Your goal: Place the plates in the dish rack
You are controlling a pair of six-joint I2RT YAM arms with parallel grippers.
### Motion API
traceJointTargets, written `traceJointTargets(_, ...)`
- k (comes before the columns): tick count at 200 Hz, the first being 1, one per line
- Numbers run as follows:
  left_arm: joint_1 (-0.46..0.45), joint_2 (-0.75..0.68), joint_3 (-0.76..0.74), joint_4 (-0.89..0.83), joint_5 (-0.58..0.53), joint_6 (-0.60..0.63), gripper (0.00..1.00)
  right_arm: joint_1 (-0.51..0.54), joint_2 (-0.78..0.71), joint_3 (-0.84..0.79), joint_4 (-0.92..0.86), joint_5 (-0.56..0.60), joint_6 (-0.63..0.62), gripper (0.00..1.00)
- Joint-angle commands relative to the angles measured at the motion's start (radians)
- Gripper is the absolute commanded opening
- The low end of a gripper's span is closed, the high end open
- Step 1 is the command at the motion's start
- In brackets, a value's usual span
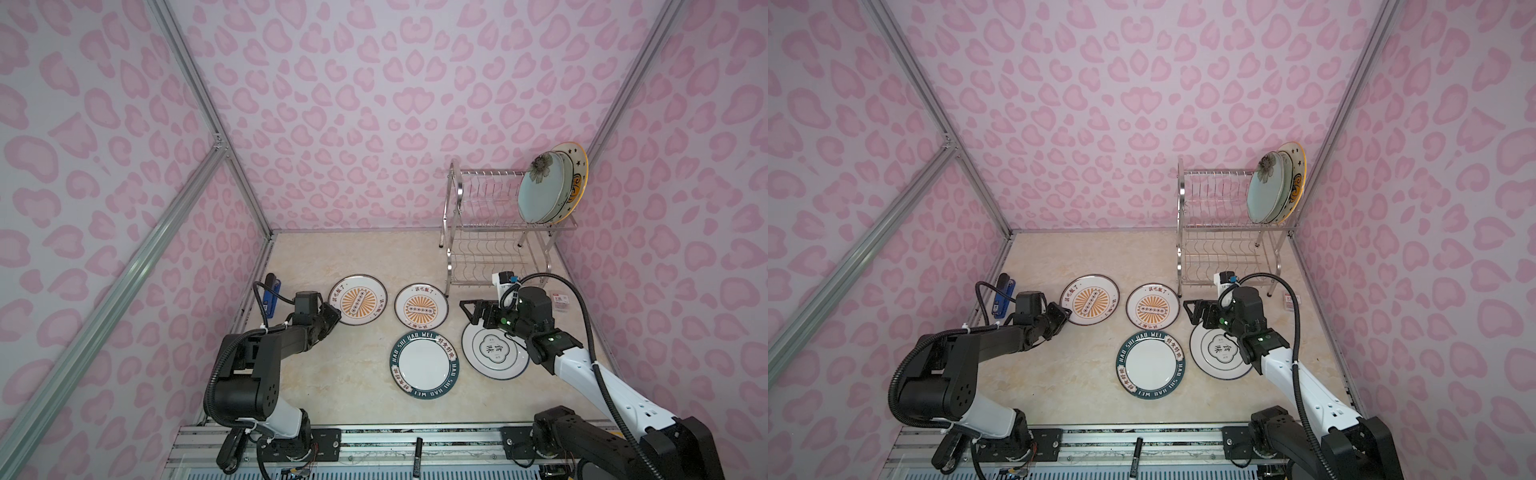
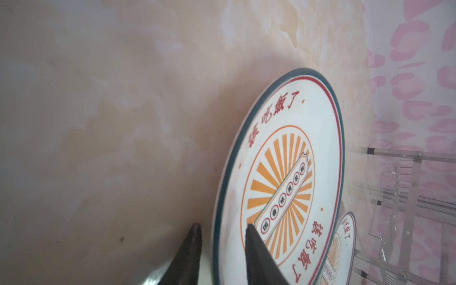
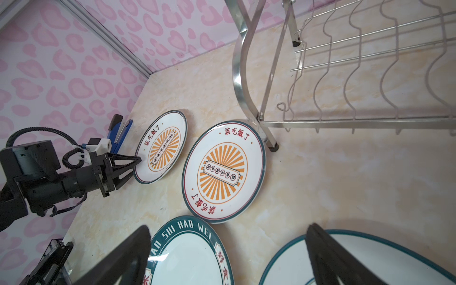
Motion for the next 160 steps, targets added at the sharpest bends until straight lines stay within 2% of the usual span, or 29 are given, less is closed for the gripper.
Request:
traceJointTargets(1, -0.008, -0.007, -0.022, 0.014, 0.038, -0.032, 0.34, 0.0, -0.005, -0.007, -0.003, 0.001, -0.004, 0.97)
traceJointTargets(45, -0.044, 0.004, -0.013, 0.013, 0.028, -0.046, 0.31, -0.001, -0.004, -0.01, 0.003, -0.004, 0.001, 0.97)
traceJointTargets(117, -0.056, 0.023, 0.002, -0.007, -0.012, -0.028, 0.11, -0.012, -0.03, -0.011, -0.019, 0.004, -0.008, 0.97)
traceJointTargets(160, -0.057, 0.009, 0.027, -0.03, -0.015, -0.017, 0.06, -0.014, -0.03, -0.014, -0.016, 0.005, -0.002, 0.97)
